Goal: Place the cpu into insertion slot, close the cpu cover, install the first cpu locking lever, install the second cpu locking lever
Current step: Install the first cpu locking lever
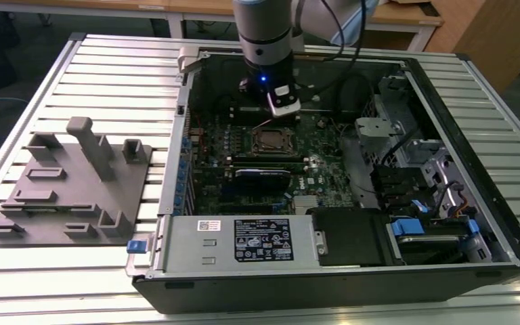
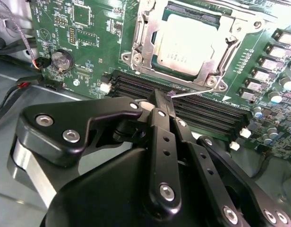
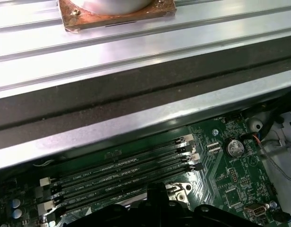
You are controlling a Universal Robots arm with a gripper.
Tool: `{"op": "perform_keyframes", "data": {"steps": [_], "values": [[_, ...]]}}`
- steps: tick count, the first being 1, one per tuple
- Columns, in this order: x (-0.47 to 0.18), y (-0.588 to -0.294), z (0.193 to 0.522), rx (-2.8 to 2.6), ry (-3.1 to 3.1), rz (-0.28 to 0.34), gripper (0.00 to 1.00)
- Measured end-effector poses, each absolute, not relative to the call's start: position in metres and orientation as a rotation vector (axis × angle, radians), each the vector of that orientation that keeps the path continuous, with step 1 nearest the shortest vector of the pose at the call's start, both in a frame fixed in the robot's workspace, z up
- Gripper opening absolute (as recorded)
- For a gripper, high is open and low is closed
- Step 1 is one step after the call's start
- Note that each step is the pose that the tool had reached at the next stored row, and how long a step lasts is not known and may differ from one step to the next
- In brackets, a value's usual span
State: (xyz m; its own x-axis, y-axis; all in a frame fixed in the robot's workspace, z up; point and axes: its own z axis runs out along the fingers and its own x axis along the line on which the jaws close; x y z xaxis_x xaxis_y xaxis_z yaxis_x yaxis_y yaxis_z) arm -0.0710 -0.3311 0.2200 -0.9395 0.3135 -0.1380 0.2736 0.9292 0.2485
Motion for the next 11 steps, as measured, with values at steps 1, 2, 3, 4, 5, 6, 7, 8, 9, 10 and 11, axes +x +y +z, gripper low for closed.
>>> {"op": "perform_keyframes", "data": {"steps": [1, 2, 3, 4, 5, 6, 7, 8, 9, 10, 11], "values": [[-0.0714, -0.3311, 0.2195, 0.448, 2.908, 0.338, 0.10], [-0.0716, -0.3311, 0.2190, 0.449, 2.905, 0.340, 0.10], [-0.0716, -0.3311, 0.2185, 0.451, 2.902, 0.341, 0.10], [-0.0716, -0.3311, 0.2178, 0.452, 2.898, 0.342, 0.10], [-0.0716, -0.3311, 0.2172, 0.454, 2.894, 0.343, 0.10], [-0.0716, -0.3311, 0.2166, 0.456, 2.891, 0.344, 0.10], [-0.0716, -0.3311, 0.2161, 0.458, 2.888, 0.345, 0.10], [-0.0716, -0.3311, 0.2155, 0.460, 2.886, 0.348, 0.10], [-0.0717, -0.3311, 0.2150, 0.462, 2.884, 0.352, 0.10], [-0.0717, -0.3311, 0.2146, 0.463, 2.882, 0.352, 0.10], [-0.0718, -0.3311, 0.2144, 0.463, 2.880, 0.352, 0.10]]}}
